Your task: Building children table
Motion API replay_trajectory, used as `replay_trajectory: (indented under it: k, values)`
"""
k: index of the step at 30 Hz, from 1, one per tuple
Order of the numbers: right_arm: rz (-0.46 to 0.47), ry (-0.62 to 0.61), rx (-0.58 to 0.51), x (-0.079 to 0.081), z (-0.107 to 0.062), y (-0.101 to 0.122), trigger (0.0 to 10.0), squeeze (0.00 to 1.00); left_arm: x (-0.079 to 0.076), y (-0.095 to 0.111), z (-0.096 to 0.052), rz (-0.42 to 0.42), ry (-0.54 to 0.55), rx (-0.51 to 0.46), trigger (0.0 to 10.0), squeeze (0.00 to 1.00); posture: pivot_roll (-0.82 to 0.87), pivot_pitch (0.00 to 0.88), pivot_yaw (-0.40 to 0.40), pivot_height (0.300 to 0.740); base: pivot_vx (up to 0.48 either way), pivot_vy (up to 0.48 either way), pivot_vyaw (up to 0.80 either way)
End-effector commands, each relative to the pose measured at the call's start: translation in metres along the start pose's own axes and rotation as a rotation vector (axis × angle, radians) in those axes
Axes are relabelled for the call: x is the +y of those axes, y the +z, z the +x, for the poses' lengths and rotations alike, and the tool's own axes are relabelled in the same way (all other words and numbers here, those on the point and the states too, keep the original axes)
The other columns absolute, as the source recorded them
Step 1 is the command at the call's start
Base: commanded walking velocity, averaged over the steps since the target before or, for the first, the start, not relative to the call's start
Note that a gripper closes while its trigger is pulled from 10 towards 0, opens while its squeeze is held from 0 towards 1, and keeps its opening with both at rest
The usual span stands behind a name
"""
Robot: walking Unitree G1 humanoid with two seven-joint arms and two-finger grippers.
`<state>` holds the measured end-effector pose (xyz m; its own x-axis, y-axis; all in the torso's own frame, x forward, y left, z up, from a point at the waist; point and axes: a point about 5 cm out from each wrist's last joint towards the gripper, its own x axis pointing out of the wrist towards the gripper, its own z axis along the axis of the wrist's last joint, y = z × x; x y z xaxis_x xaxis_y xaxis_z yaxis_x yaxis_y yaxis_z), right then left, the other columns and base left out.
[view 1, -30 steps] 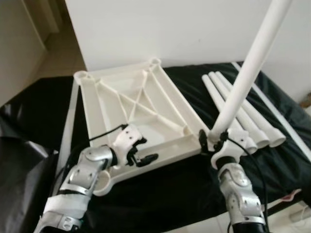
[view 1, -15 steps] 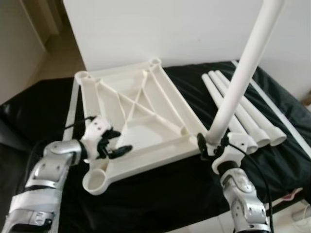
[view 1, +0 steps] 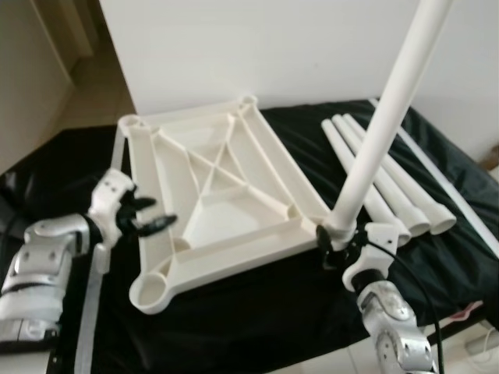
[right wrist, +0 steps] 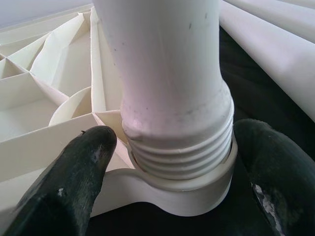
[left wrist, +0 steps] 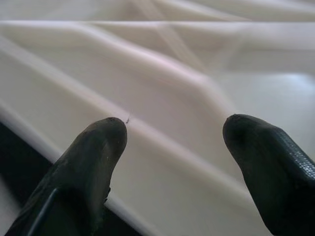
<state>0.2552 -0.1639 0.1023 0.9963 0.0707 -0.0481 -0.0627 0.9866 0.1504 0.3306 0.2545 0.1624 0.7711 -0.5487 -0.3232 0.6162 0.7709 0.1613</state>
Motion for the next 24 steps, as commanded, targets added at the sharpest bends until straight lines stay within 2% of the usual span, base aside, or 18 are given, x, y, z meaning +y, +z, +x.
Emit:
replay_trajectory:
  k: [1, 2, 3, 4, 6, 8, 9, 11, 13, 15, 18, 19, 24]
  values:
    - [0.010, 0.010, 0.045, 0.003, -0.002, -0.008, 10.0, 0.00, 0.004, -0.010, -0.002, 0.014, 0.052, 0.052, 10.0, 0.00, -0.06, 0.007, 0.016, 0.740, 0.000, 0.000, 0.00]
    - [0.012, 0.010, 0.046, 0.003, -0.002, -0.008, 10.0, 0.00, 0.007, -0.012, -0.003, 0.035, 0.084, 0.074, 10.0, 0.00, -0.06, 0.007, 0.016, 0.740, 0.000, 0.000, 0.00]
    - [0.012, 0.010, 0.046, 0.003, -0.002, -0.008, 10.0, 0.00, 0.007, -0.012, -0.003, 0.035, 0.084, 0.074, 10.0, 0.00, -0.06, 0.007, 0.016, 0.740, 0.000, 0.000, 0.00]
    - [0.013, 0.010, 0.048, 0.003, -0.003, -0.008, 10.0, 0.00, 0.008, -0.018, -0.005, 0.081, 0.091, 0.118, 10.0, 0.00, -0.06, 0.012, 0.019, 0.740, 0.000, 0.000, 0.00]
    - [0.013, 0.009, 0.049, 0.002, -0.004, -0.009, 10.0, 0.00, 0.007, -0.021, -0.006, 0.110, 0.086, 0.146, 10.0, 0.00, -0.06, 0.012, 0.020, 0.740, 0.000, 0.000, 0.00]
    - [0.013, 0.009, 0.049, 0.002, -0.004, -0.009, 10.0, 0.00, 0.007, -0.021, -0.006, 0.110, 0.086, 0.146, 10.0, 0.00, -0.06, 0.012, 0.020, 0.740, 0.000, 0.000, 0.00]
    - [0.014, 0.007, 0.054, 0.001, -0.005, -0.009, 10.0, 0.00, 0.005, -0.029, -0.009, 0.160, 0.064, 0.204, 10.0, 0.00, -0.06, 0.014, 0.019, 0.740, 0.000, 0.000, 0.00]
    - [0.012, 0.009, 0.056, 0.000, -0.005, -0.009, 10.0, 0.00, 0.002, -0.033, -0.011, 0.200, 0.024, 0.240, 10.0, 0.00, -0.06, 0.014, 0.019, 0.740, 0.000, 0.000, 0.00]
    - [0.012, 0.009, 0.056, 0.000, -0.005, -0.009, 10.0, 0.00, 0.002, -0.033, -0.011, 0.200, 0.024, 0.240, 10.0, 0.00, -0.06, 0.014, 0.019, 0.740, 0.000, 0.000, 0.00]
    - [0.005, 0.010, 0.058, -0.002, -0.004, -0.009, 10.0, 0.00, -0.005, -0.036, -0.012, 0.250, -0.042, 0.256, 10.0, 0.00, -0.06, 0.017, 0.016, 0.740, 0.000, 0.000, 0.00]
    - [-0.002, 0.012, 0.060, -0.003, -0.003, -0.009, 10.0, 0.00, -0.010, -0.038, -0.012, 0.268, -0.082, 0.269, 10.0, 0.00, -0.04, 0.016, 0.016, 0.740, 0.000, 0.000, 0.00]
    - [-0.014, 0.018, 0.064, -0.005, -0.001, -0.008, 10.0, 0.00, -0.017, -0.042, -0.011, 0.292, -0.133, 0.281, 10.0, 0.00, -0.04, 0.017, 0.017, 0.740, 0.000, 0.000, 0.00]
    - [-0.033, 0.029, 0.068, -0.008, 0.002, -0.008, 10.0, 0.00, -0.030, -0.046, -0.010, 0.317, -0.216, 0.296, 10.0, 0.00, -0.03, 0.016, 0.014, 0.740, 0.000, 0.000, 0.00]
